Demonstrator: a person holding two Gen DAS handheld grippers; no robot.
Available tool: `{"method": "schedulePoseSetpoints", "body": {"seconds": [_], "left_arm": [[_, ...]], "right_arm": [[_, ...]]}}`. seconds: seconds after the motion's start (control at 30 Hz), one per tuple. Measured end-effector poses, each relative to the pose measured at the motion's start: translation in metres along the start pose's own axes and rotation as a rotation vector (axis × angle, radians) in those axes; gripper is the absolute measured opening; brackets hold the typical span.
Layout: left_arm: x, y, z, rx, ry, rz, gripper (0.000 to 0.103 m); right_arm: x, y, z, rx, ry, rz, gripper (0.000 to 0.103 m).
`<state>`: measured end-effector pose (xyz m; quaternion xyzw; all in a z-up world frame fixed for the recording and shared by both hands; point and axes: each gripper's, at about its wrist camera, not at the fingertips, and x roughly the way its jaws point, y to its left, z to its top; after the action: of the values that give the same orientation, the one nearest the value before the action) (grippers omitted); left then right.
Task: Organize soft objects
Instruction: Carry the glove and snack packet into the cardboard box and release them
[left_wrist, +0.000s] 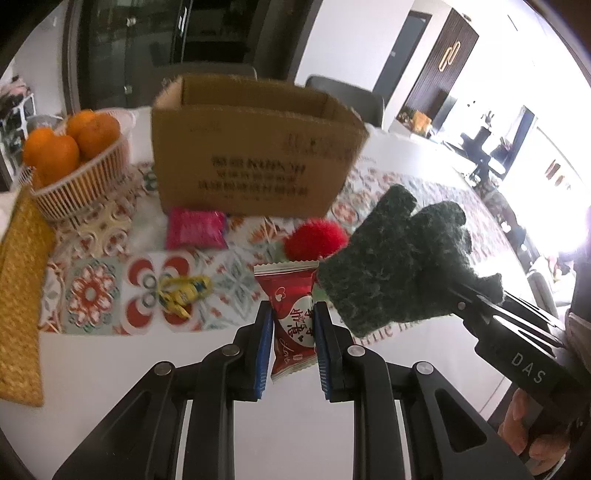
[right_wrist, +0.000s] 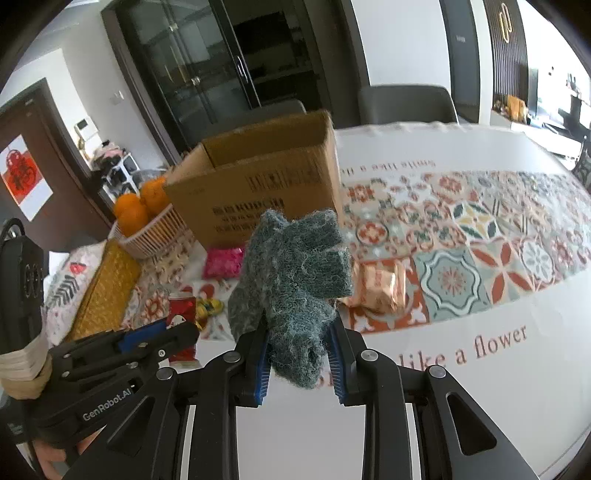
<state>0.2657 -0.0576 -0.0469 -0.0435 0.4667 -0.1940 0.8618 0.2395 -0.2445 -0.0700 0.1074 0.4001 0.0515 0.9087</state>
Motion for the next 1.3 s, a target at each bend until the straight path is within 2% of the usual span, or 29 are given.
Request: {"method": "schedulePoseSetpoints", "body": {"seconds": [0.17, 0.67, 0.9, 1.3], "left_arm": [[-0.015, 0.003, 0.011, 0.013, -0.051, 0.013, 0.023], [-0.051, 0.005, 0.044, 0.037, -0.181, -0.007, 0.023], [-0.059, 0.006, 0.059, 0.052, -0.21, -0.021, 0.023], [-0.068, 0.012, 0.092, 0.092, -0.266, -0.003, 0.023]], "right_arm": [[-0.011, 0.013, 0.011, -0.012, -0.053, 0.016, 0.028], [-0.032, 0.031, 0.043, -0.006, -0.15, 0.063, 0.028], [-0.037, 0.037, 0.059, -0.012, -0.193, 0.065, 0.028], [-0.03, 0.049, 0.088, -0.019, -0.215, 0.096, 0.028]]}}
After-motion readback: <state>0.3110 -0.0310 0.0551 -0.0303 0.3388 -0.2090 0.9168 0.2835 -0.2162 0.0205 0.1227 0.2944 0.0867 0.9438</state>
